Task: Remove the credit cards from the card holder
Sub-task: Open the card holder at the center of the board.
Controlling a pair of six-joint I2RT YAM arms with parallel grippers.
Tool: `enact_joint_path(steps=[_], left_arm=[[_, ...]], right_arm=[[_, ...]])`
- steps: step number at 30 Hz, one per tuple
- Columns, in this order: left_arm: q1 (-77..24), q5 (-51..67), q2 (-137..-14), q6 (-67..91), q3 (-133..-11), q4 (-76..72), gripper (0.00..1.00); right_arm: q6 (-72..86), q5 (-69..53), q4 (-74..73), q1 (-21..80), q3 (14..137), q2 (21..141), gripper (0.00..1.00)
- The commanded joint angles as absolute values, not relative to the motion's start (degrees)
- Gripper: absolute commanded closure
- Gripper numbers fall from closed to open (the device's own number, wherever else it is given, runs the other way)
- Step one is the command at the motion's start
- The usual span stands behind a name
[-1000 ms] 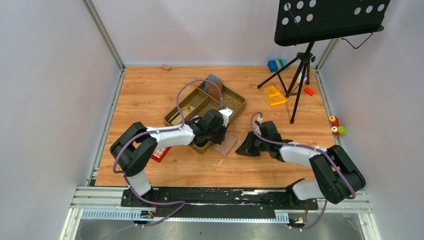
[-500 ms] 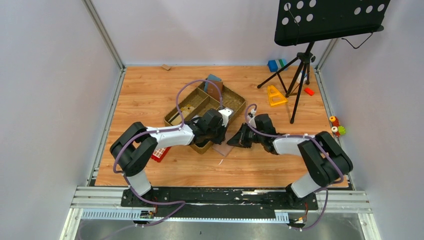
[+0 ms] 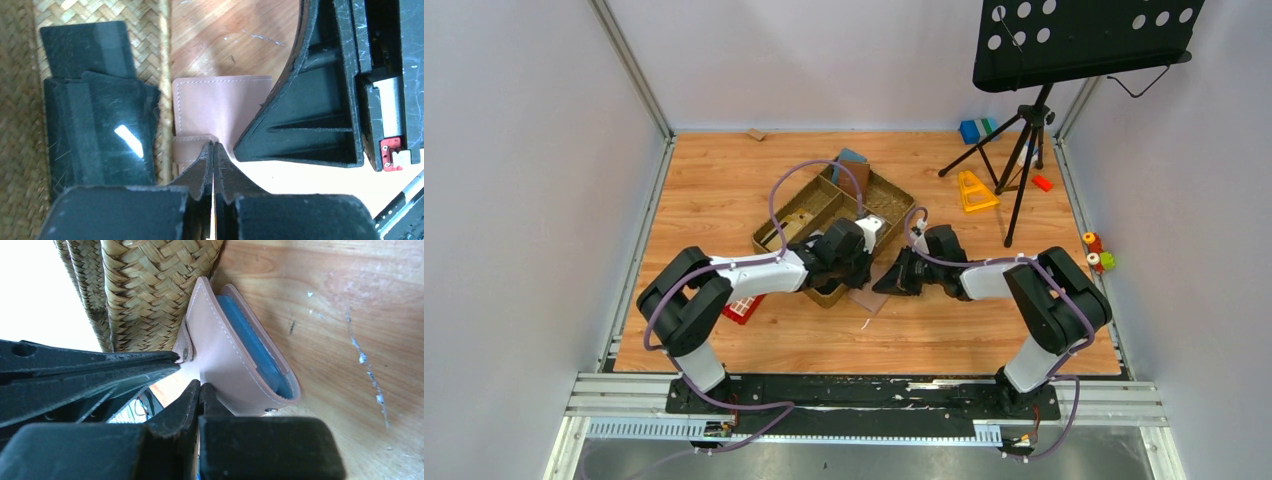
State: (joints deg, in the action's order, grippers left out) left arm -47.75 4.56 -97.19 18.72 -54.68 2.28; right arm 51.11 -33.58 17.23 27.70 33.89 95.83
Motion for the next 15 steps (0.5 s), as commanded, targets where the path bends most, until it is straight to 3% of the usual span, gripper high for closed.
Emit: enact_joint_path(steps=[1, 8, 11, 15], left_arm=[[-45.01, 0.18, -92.41, 20.21, -52.74, 2.23, 1.00], [-43.79, -2.27, -93.08, 20.87, -53.04, 3.93, 1.00], [-43.85, 4.97, -92.34, 18.68, -52.12, 0.99, 0.99], [-45.85, 7.52, -91.23, 15.63, -51.25, -1.69, 0.64]], right_arm=[[45.73, -26.99, 9.76, 27.98, 33.84, 97.45, 1.00], [42.40, -25.24, 5.65, 27.99, 35.00, 95.59, 1.00], [40.38, -25.29, 3.31, 28.01, 36.55, 94.40, 1.00], [39.44, -26.86, 2.68, 28.01, 37.44, 93.68, 1.00]])
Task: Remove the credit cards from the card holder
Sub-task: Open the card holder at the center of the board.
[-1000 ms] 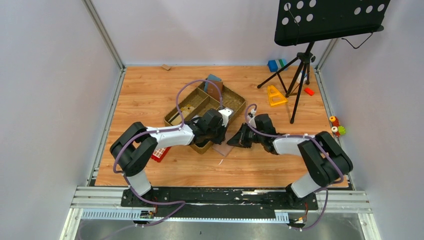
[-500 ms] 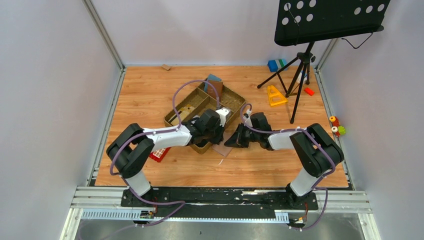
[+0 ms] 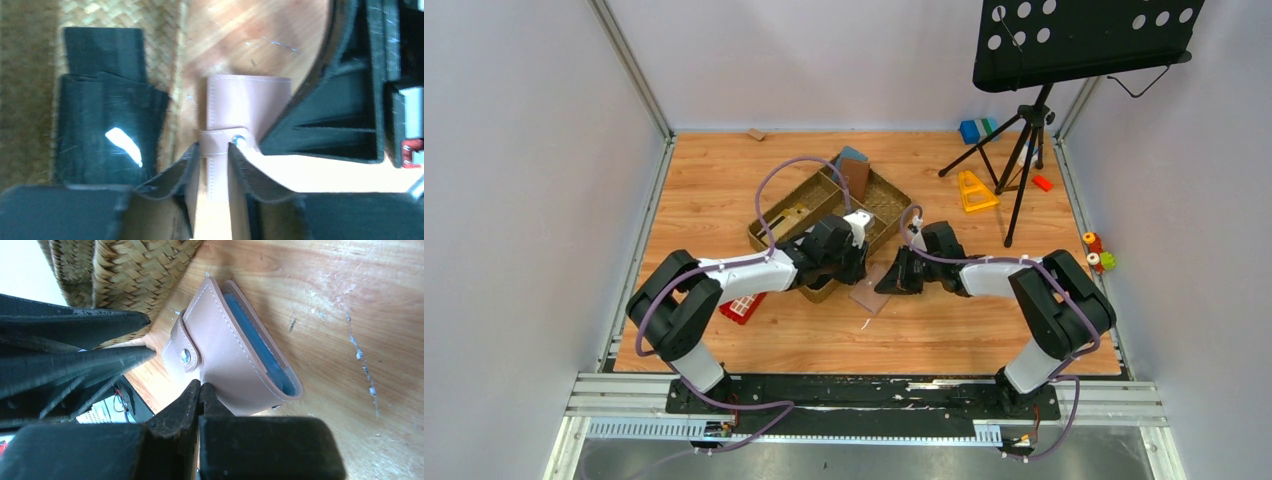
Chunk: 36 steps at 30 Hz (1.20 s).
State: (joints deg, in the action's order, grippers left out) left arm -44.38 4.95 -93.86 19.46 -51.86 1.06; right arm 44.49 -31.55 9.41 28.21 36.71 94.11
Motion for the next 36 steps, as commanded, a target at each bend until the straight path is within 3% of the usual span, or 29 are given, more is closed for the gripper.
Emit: enact_joint_path(steps=[1, 3, 8, 14, 16, 20, 26, 36], left_arm=[[-46.29, 7.92, -91.42, 15.00, -51.55, -1.45, 0.56], [-46.65, 9.78, -92.75, 14.20, -52.40, -1.22, 0.50], [-47.26, 9.55, -96.75, 12.65, -54.65, 0.88, 0.47], [-50.74, 0.23, -100.51, 9.33, -58.35, 5.78, 0.45], [-50.80, -3.17, -102.21, 10.00, -59.64, 7.48, 0.53], [-50.80, -5.12, -104.26, 10.85, -61.59, 9.49, 0.80], [-50.73, -3.03, -101.22, 11.72, -59.77, 7.59, 1.00], [-50.71, 1.82, -97.79, 12.44, -56.13, 4.37, 1.00]], right_arm=[[39.26, -26.96, 2.47, 27.99, 37.66, 93.66, 1.00], [39.32, -27.03, 2.48, 28.00, 37.75, 93.82, 1.00], [40.63, -27.44, 4.06, 27.97, 37.13, 93.84, 1.00], [41.65, -24.67, 4.39, 28.03, 35.63, 90.33, 1.00], [41.88, -24.27, 4.41, 27.96, 35.28, 89.50, 1.00], [42.73, -21.81, 4.45, 28.11, 33.75, 86.36, 1.00], [42.74, -17.54, 1.74, 28.60, 32.72, 80.62, 1.00], [43.88, -13.46, 0.22, 33.37, 35.32, 76.94, 0.96]])
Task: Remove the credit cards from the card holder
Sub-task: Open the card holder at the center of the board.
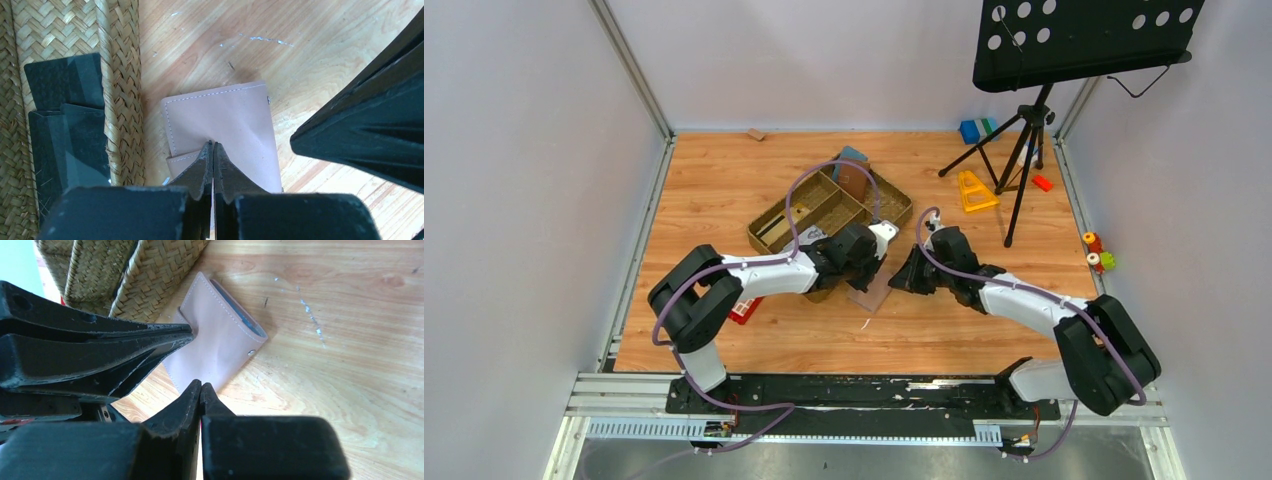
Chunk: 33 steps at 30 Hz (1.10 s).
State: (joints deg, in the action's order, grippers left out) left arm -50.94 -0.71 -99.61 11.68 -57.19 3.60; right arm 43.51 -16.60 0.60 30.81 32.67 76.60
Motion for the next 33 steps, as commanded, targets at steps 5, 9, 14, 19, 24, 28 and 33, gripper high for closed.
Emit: enact_joint_path(steps=[5, 9, 14, 19, 24, 28, 33], left_arm=[[-50.42, 6.02, -96.60, 14.08, -54.98, 2.39, 1.00], [-49.05, 11.44, -95.61, 16.72, -53.66, 0.28, 1.00], [-48.34, 8.51, -94.84, 16.95, -53.19, 0.62, 1.00], [-48.34, 2.38, -93.85, 16.49, -52.62, 2.26, 1.00], [-48.06, -3.20, -91.14, 17.58, -51.31, 3.33, 1.00], [-45.12, -1.91, -89.60, 20.12, -49.57, 2.67, 1.00], [-44.38, -0.35, -90.19, 20.49, -49.78, 2.72, 1.00]], right_arm=[[44.36, -10.92, 1.75, 34.87, 36.49, 81.33, 0.97], [45.34, -11.64, 6.31, 34.88, 34.67, 84.67, 0.98], [45.03, -10.22, 6.00, 34.81, 34.84, 89.95, 1.00], [46.36, -9.48, 8.85, 35.43, 32.41, 91.57, 1.00], [46.32, -8.01, 8.00, 35.68, 31.72, 91.64, 1.00], [46.36, -7.47, 7.51, 35.77, 31.50, 91.26, 1.00], [45.76, -8.32, 7.16, 35.81, 32.31, 90.71, 1.00]])
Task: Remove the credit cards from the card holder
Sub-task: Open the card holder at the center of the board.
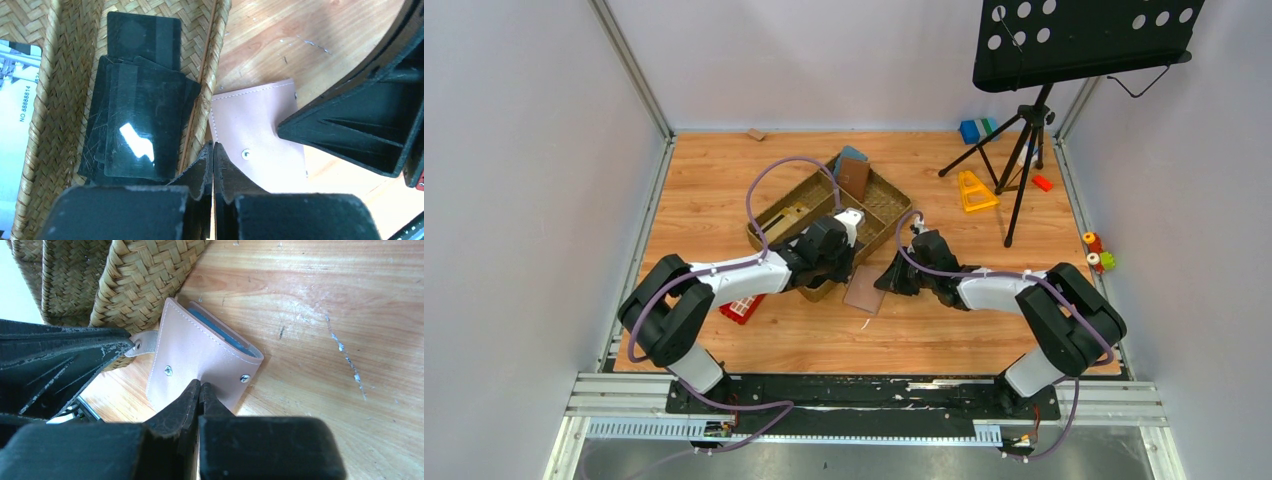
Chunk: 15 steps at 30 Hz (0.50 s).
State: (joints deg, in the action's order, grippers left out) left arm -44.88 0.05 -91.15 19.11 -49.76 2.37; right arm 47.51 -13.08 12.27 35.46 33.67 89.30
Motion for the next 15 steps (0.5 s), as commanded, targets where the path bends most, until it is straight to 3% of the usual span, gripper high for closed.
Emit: enact_joint_path(steps=[1, 5, 9, 15], left_arm=[[-44.38, -0.35, -90.25, 20.41, -49.83, 2.83, 1.00], [-44.39, -0.54, -89.33, 20.30, -49.48, 2.89, 1.00], [-44.38, -0.44, -87.59, 20.06, -48.45, 2.29, 1.00], [-44.38, 0.87, -89.26, 19.42, -49.57, 3.73, 0.82]], right_arm=[[45.60, -8.54, 7.19, 35.78, 32.20, 90.07, 0.99], [45.52, -8.35, 7.21, 35.94, 30.80, 85.44, 0.86], [45.24, -8.22, 7.86, 36.59, 28.74, 79.76, 0.56], [44.33, -5.68, 4.70, 39.52, 30.46, 79.16, 0.37]])
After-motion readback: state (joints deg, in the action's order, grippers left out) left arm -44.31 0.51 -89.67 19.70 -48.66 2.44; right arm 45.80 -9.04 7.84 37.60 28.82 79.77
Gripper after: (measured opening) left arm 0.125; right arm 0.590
